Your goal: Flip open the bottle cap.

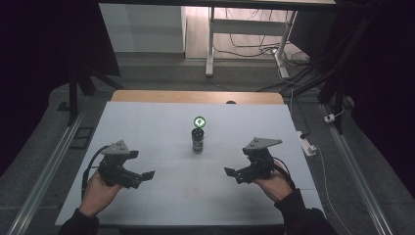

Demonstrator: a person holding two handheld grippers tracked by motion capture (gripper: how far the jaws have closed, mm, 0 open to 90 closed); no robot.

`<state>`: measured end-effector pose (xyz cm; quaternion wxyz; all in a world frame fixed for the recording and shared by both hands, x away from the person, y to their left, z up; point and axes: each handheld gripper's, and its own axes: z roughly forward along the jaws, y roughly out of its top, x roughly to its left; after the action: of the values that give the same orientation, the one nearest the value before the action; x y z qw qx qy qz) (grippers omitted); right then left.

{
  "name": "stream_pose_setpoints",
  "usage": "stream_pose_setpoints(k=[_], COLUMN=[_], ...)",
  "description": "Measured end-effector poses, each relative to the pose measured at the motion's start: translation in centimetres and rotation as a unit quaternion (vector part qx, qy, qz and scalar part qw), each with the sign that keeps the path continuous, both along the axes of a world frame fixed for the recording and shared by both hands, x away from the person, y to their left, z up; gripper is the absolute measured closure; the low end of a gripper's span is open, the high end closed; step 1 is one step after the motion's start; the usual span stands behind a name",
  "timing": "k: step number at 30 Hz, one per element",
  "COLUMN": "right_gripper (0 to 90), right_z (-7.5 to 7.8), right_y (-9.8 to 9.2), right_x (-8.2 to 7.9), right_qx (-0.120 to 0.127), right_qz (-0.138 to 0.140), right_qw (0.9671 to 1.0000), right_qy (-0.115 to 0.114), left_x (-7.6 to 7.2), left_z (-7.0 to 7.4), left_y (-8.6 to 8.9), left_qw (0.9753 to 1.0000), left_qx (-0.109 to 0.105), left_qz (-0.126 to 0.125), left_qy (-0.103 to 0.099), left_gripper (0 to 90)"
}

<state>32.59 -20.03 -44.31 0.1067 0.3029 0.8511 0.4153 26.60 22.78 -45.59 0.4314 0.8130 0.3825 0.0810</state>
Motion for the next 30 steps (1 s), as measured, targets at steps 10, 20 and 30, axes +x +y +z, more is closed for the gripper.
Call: stream_pose_setpoints(k=[10,20,30], right_gripper=[0.0,0.0,0.0], right_z=[-0.1,-0.8,-1.3], right_y=[-3.7,-7.7,-9.9], right_x=[-2.5,-4.6,-6.1], right_qx=[0.013,0.011,-0.004], right_qz=[-0.04,-0.096,-0.128], right_qw=[0.9991,0.9953,0.9917], right_qy=[-0.005,-0.003,0.016], left_x=[-3.2,-5.8,-7.1], left_z=[-0.7,-1.6,-2.2], left_y=[2.7,5.5,6.4], left_qw=[0.9993,0.997,0.9945], left_qx=[-0.016,-0.021,0.013], left_qz=[0.033,0.074,0.101], left_qy=[0.007,0.014,0.025], left_gripper=[0.0,0.0,0.0])
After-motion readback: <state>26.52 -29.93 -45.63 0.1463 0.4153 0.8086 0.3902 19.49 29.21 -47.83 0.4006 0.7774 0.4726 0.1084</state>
